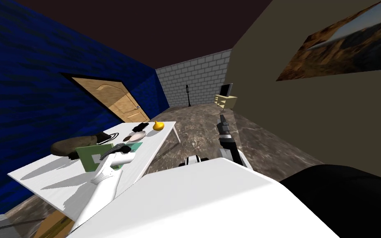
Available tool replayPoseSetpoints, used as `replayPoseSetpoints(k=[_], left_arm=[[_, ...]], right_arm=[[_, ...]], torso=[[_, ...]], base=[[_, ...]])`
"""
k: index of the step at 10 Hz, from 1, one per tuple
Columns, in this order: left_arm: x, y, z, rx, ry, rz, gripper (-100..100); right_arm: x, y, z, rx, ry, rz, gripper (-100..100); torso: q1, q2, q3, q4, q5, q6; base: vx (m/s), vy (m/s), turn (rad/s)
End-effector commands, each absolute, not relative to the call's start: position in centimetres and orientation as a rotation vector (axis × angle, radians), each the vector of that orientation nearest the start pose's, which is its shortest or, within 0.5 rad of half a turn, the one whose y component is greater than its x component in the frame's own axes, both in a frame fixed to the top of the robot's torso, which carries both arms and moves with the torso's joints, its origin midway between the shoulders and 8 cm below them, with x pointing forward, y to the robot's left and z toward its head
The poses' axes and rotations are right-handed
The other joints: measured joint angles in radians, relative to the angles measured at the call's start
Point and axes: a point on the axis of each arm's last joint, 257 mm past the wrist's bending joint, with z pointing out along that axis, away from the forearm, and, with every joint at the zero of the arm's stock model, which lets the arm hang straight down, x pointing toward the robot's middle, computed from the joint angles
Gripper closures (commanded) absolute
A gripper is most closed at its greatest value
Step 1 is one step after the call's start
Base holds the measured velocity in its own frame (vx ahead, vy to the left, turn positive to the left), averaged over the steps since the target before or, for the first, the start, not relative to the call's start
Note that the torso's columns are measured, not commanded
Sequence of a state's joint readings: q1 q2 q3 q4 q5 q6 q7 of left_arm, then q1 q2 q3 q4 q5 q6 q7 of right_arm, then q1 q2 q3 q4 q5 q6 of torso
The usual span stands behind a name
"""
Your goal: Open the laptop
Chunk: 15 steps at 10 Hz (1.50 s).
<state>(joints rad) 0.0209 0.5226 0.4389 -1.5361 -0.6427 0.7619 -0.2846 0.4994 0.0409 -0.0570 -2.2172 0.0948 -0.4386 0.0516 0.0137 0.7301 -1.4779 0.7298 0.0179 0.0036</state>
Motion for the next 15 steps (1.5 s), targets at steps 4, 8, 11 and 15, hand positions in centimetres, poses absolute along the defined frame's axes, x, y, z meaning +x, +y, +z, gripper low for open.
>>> replayPoseSetpoints(k=[4,8,11,15], left_arm=[[32.7,72.6,-23.0,-1.100,1.554,0.863,100],[30.6,73.6,-24.5,-1.110,1.593,0.969,100],[29.3,74.1,-25.4,-1.096,1.629,1.072,100],[29.1,74.8,-23.9,-1.086,1.640,1.135,-100]], right_arm=[[36.2,-29.9,-1.7,0.703,0.729,1.107,0],[36.2,-29.9,-1.7,0.703,0.729,1.108,0],[36.2,-29.9,-1.7,0.703,0.729,1.107,0],[36.2,-29.9,-1.7,0.703,0.729,1.107,0]], torso=[[0.001,0.006,0.004,0.001,0.001,-0.011],[0.003,0.011,0.007,0.003,0.001,-0.014],[-0.001,0.011,0.006,0.007,-0.007,-0.012],[0.002,0.008,0.005,0.005,-0.003,-0.010]], base=[[-0.013,0.012,-0.146],[-0.029,0.005,-0.175],[-0.019,0.005,-0.175],[-0.037,0.035,-0.140]])
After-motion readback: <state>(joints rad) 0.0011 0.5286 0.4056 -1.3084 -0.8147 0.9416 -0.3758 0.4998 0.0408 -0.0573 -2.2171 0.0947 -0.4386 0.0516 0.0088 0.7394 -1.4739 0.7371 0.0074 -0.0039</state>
